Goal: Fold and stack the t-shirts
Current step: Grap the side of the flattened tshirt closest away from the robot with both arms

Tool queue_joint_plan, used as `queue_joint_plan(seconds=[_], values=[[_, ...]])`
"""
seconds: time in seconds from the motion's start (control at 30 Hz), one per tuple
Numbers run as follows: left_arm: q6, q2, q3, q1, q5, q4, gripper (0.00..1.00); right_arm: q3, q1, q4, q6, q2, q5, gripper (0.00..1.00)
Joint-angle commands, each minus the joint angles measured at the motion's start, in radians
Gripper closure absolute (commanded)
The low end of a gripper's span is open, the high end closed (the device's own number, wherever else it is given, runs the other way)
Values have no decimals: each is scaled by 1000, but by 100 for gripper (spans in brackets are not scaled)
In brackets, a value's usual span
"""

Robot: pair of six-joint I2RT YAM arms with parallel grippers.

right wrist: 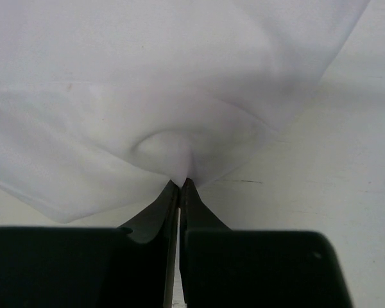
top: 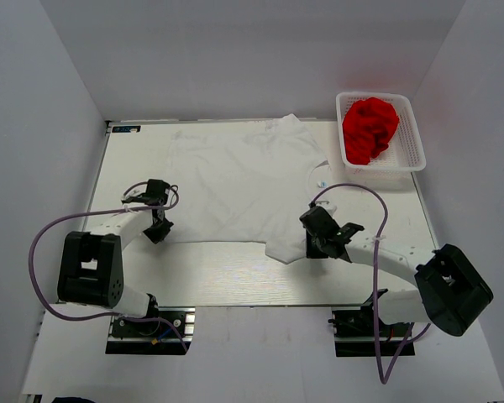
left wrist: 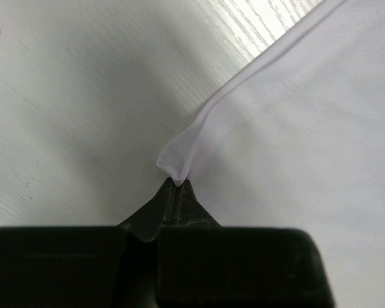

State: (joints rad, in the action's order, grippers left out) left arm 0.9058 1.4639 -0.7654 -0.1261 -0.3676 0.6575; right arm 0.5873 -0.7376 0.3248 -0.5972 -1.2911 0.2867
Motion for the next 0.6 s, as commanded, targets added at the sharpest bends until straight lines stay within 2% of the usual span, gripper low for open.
queue_joint_plan(seconds=[0.0, 0.1, 0.3, 0.57], values=[[-19, -86, -2, 5, 31, 8, 100, 49, -3, 66, 3, 23, 49, 100], [-28, -118, -11, 5, 83, -2, 100, 120, 0, 92, 22, 27, 48, 100], [-28, -119, -121, 5, 70, 28, 100, 236, 17, 89, 66, 30, 106, 100], [-19, -16, -281, 5, 30, 59, 100, 370, 81, 68, 120, -62, 135, 100]])
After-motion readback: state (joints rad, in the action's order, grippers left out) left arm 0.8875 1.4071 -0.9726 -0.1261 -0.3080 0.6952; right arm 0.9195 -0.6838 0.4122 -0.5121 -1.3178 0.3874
